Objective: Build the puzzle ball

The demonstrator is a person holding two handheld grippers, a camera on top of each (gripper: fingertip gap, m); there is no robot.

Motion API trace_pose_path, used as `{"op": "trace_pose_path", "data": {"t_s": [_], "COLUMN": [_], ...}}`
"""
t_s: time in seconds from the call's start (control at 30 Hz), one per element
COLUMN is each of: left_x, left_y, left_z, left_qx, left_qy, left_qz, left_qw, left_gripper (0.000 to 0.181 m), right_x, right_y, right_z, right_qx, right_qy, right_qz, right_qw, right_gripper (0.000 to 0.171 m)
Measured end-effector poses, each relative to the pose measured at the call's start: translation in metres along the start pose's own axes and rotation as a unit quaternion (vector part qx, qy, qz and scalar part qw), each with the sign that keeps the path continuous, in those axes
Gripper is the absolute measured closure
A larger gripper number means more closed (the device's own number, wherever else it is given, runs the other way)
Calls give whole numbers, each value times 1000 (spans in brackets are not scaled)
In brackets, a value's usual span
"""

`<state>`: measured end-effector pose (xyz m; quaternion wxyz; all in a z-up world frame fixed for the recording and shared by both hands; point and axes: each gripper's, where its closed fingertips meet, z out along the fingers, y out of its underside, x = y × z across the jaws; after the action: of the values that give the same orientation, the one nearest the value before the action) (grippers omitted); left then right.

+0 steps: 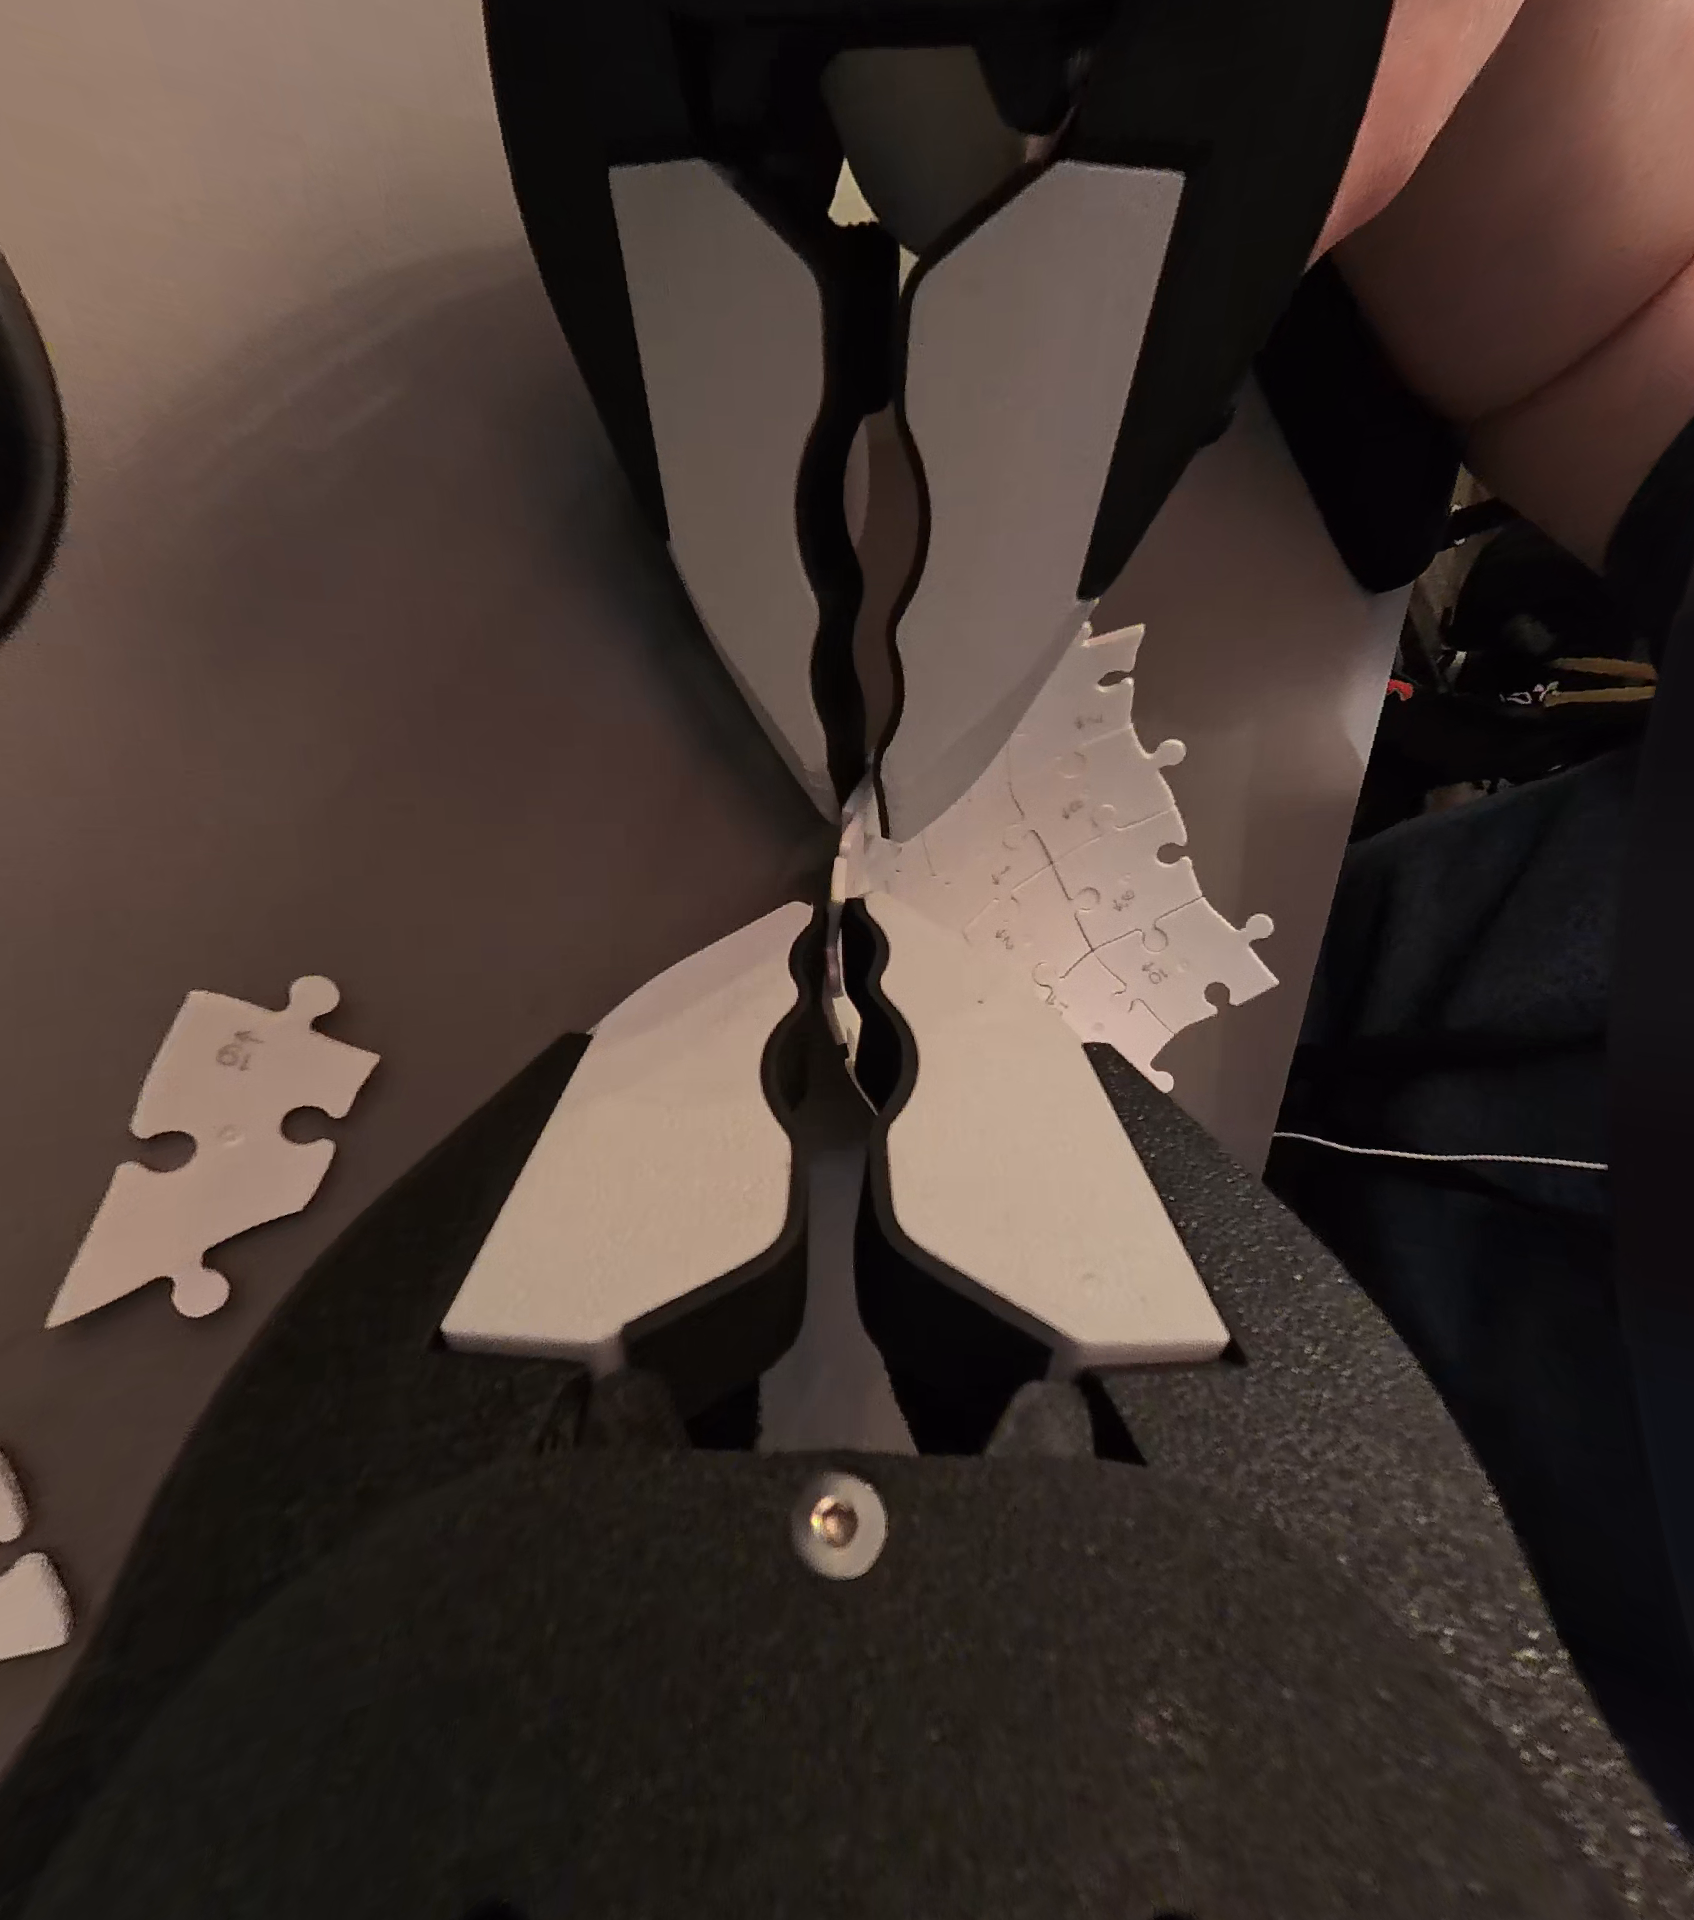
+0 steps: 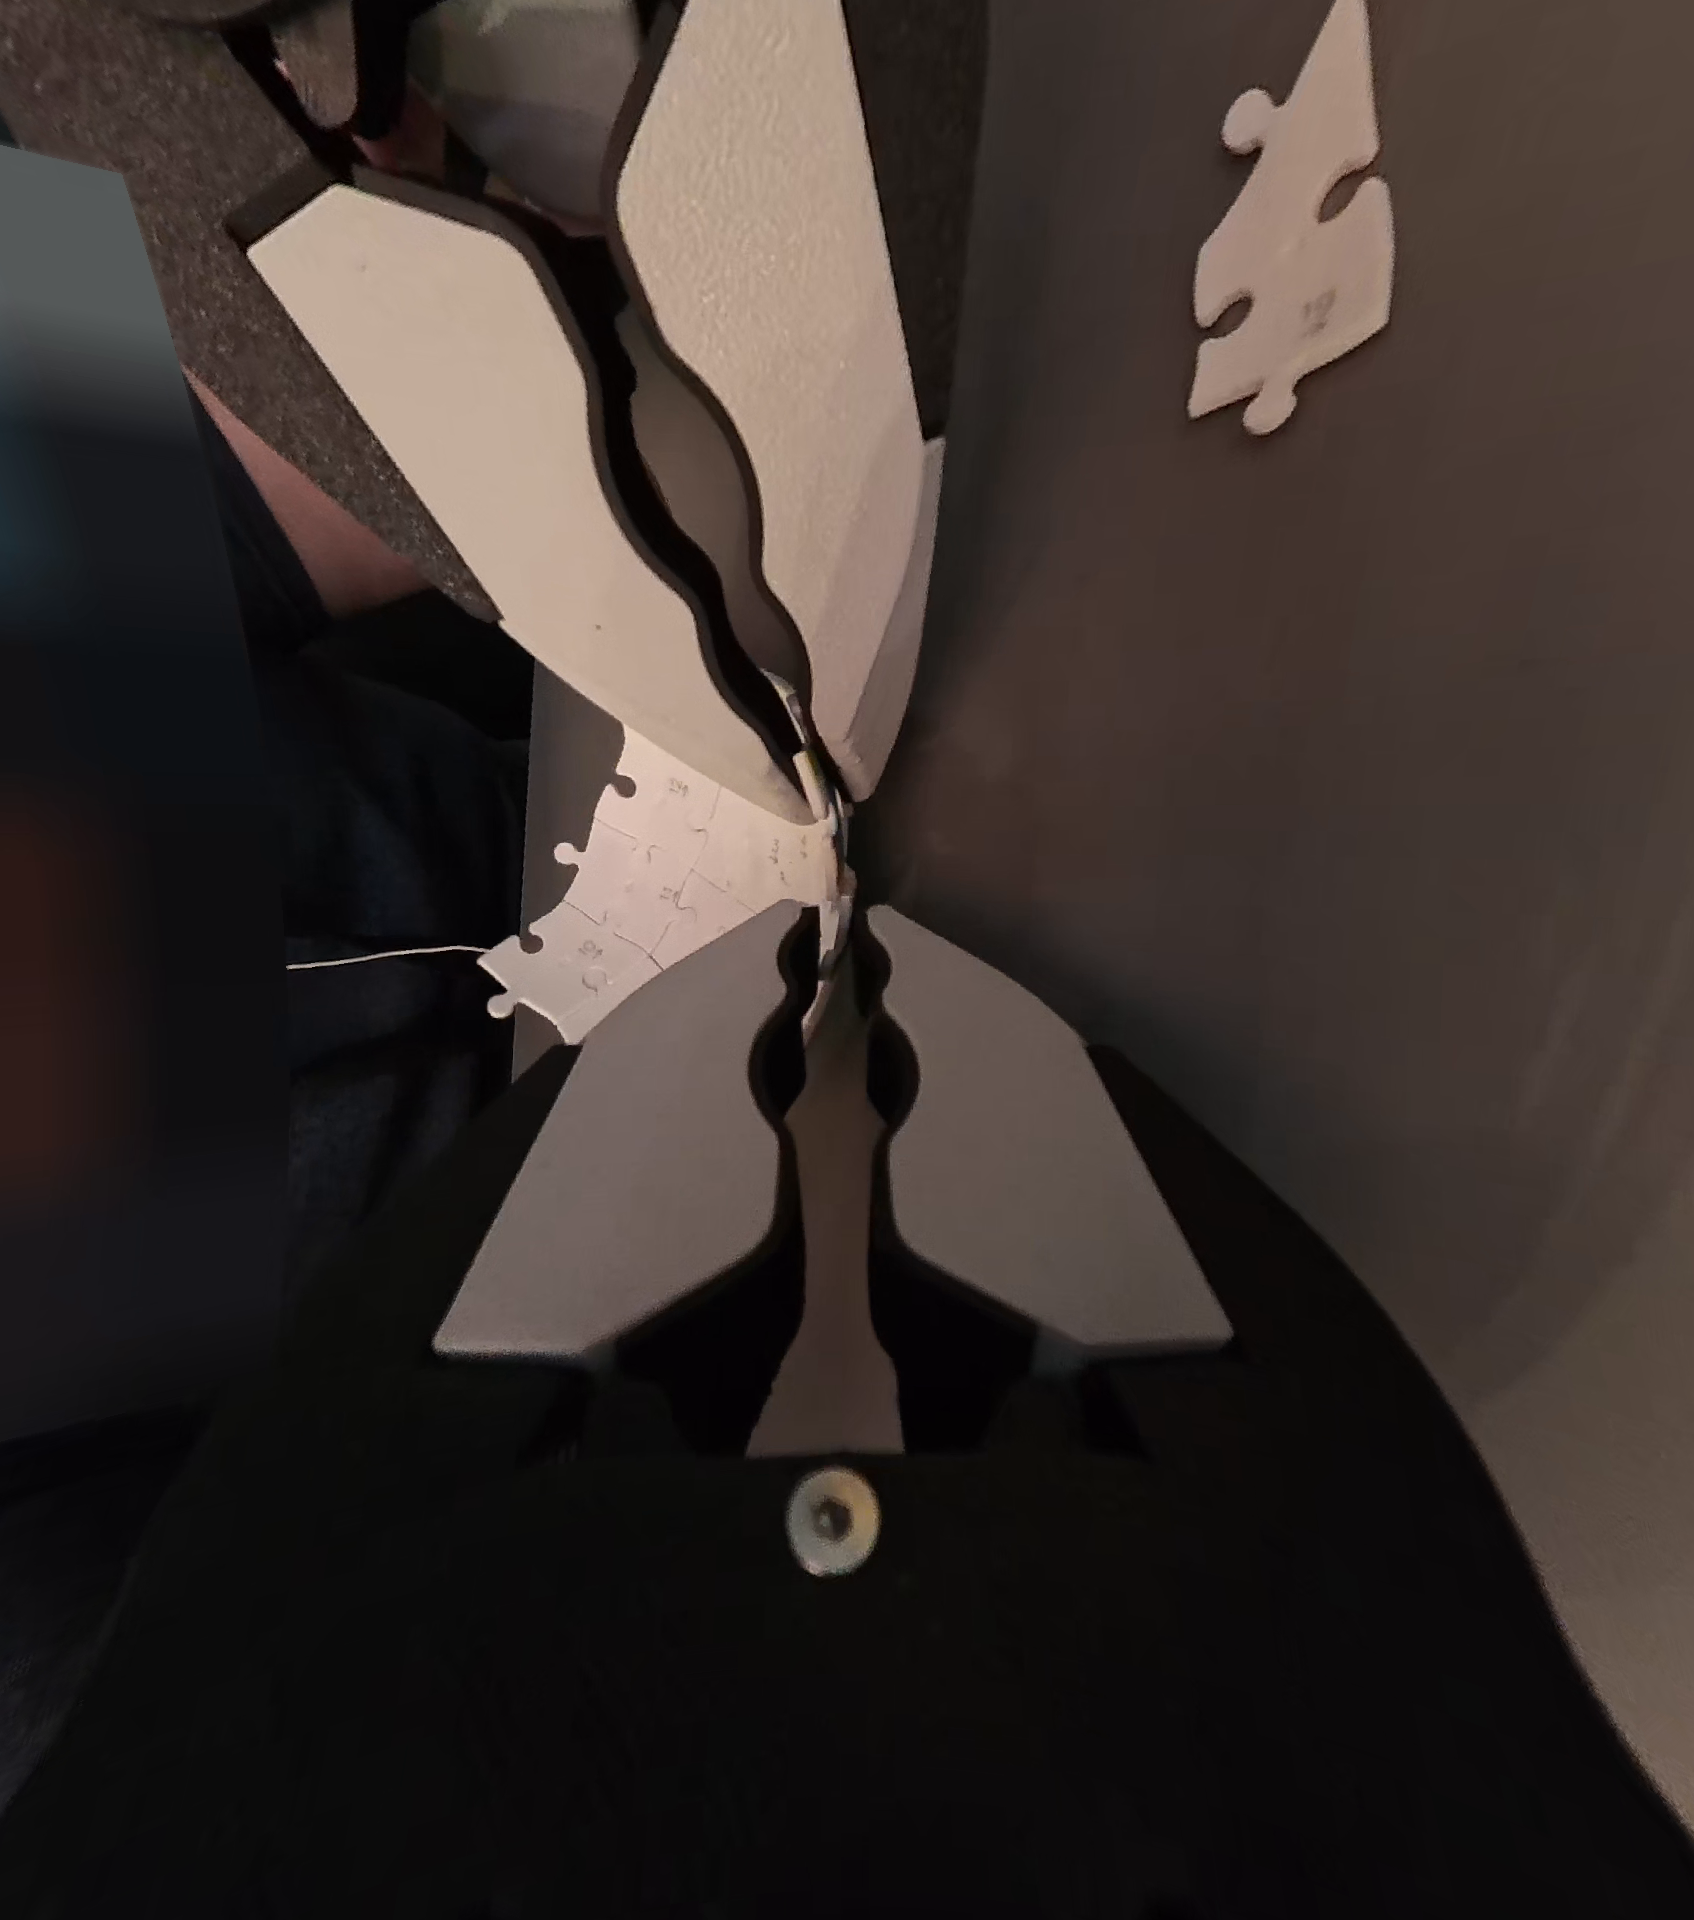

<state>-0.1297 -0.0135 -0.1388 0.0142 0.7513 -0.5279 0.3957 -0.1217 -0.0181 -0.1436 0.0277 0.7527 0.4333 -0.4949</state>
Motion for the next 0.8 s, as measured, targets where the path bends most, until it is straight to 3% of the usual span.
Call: {"op": "trace_pose_path", "data": {"t_s": [0.53,0.8], "left_x": [-4,-4], "left_y": [0,2], "left_z": [0,0], "left_qx": [0,-4], "left_qy": [5,13], "left_qz": [-9,-12], "left_qw": [1000,1000], "left_gripper": [179,179], "right_x": [2,4], "right_y": [-2,-3], "right_z": [3,3], "right_qx": [-4,-18], "right_qy": [-27,-14], "right_qz": [20,15], "right_qw": [999,1000], "right_gripper": [157,165]}}
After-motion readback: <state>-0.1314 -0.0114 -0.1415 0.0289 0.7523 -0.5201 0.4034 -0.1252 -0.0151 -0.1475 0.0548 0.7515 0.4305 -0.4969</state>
